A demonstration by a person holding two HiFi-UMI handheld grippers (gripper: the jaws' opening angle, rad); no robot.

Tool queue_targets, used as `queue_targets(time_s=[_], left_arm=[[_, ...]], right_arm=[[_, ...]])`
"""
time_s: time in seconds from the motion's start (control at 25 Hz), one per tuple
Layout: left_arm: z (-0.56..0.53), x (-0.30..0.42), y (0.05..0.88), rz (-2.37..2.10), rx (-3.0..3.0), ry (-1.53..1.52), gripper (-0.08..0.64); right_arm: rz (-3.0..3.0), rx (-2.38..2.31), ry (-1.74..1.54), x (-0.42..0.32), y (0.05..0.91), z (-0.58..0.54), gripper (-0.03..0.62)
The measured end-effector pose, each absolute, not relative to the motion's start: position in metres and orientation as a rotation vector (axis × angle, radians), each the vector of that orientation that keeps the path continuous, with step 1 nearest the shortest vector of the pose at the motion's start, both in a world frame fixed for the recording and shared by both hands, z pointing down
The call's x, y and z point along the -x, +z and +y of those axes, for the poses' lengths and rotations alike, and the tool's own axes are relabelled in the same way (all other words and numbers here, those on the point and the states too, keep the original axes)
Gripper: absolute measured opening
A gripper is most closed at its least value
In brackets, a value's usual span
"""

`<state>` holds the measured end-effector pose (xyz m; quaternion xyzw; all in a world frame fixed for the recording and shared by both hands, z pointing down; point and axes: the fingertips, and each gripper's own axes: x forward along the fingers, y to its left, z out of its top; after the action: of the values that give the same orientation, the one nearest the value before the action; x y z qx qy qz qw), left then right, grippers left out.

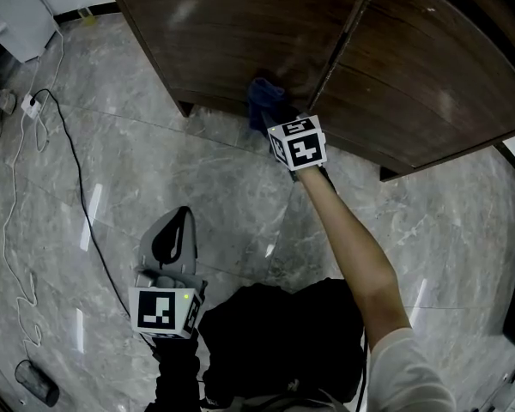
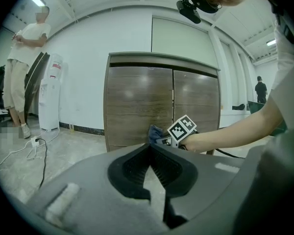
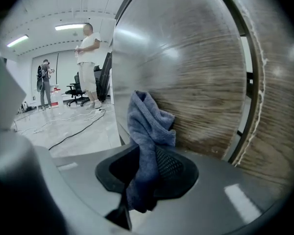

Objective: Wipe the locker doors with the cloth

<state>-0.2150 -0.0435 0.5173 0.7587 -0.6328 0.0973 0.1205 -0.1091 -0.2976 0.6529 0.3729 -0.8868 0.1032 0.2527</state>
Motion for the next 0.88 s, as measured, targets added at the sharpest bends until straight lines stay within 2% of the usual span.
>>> queue_targets(time_s=[0.32,0.88], left_arm=[[-0.043,0.214,0.514,-1.855,-2.227,0.290,0.003],[-0.039,0.217,0.482,-1.908,-2.248,0.252,0.002]], right_arm=[[-2.442,-1.004,0.224,0.114,0.618,-0.298,0.092],[-2.618,-1.078,0.014,0.132,0.448,-0.305,0.092]])
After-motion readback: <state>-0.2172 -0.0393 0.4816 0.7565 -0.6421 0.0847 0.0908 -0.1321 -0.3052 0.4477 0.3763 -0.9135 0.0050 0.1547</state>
